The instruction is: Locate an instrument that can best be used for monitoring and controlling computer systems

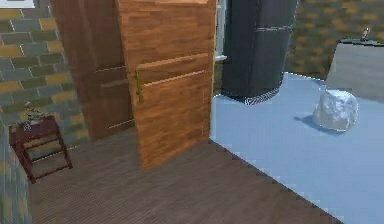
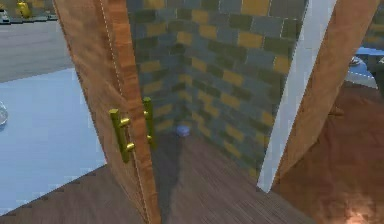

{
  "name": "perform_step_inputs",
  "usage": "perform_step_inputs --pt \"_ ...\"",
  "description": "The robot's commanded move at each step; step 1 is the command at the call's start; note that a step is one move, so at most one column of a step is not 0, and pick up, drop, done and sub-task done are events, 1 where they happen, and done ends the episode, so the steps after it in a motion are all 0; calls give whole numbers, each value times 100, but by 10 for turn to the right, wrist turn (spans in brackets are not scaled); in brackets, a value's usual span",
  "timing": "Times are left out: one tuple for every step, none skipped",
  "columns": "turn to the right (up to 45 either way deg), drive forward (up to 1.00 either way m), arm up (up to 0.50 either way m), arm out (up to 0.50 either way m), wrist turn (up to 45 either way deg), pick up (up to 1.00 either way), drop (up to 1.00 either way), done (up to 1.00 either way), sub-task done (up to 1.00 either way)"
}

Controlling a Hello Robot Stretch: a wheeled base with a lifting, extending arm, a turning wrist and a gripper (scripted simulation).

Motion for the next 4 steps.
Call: perform_step_inputs --pt "0 40 0 0 0 0 0 0 0" --pt "450 0 0 0 0 0 0 0 0" --pt "90 0 0 0 0 0 0 0 0" --pt "0 100 0 0 0 0 0 0 0"
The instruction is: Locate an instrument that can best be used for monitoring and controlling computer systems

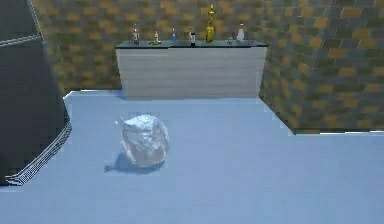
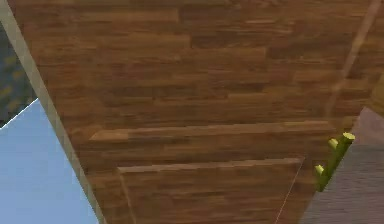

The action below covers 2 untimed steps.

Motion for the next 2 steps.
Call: perform_step_inputs --pt "0 45 0 0 0 0 0 0 0" --pt "210 0 0 0 0 0 0 0 0"
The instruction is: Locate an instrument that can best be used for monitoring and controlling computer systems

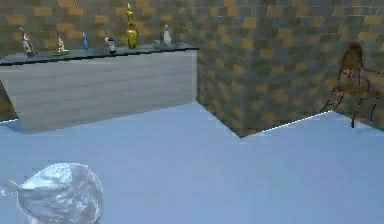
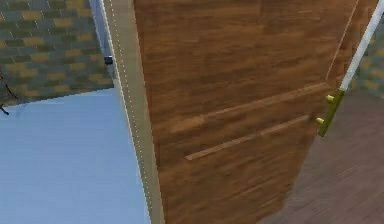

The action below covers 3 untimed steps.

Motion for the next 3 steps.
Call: perform_step_inputs --pt "0 100 0 0 0 0 0 0 0" --pt "90 0 0 0 0 0 0 0 0" --pt "0 5 0 0 0 0 0 0 0"
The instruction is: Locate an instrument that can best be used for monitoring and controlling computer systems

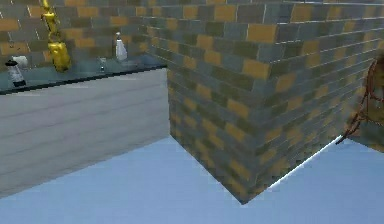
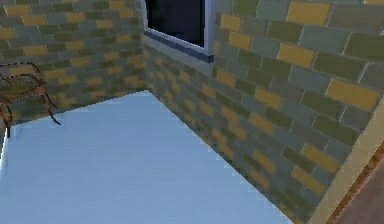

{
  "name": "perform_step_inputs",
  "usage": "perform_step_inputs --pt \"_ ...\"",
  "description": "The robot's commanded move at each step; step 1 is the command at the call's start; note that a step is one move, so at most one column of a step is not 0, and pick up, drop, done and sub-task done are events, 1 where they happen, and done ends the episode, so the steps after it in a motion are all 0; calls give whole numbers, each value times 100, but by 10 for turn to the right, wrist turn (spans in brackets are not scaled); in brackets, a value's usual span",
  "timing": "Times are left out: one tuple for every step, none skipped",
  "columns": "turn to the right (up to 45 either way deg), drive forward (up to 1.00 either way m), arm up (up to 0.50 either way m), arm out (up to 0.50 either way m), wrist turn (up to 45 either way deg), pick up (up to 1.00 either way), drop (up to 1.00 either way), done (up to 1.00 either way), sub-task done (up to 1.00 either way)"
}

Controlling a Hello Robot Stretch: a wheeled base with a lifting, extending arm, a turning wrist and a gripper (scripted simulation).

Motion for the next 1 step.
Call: perform_step_inputs --pt "-300 0 0 0 0 0 0 0 0"
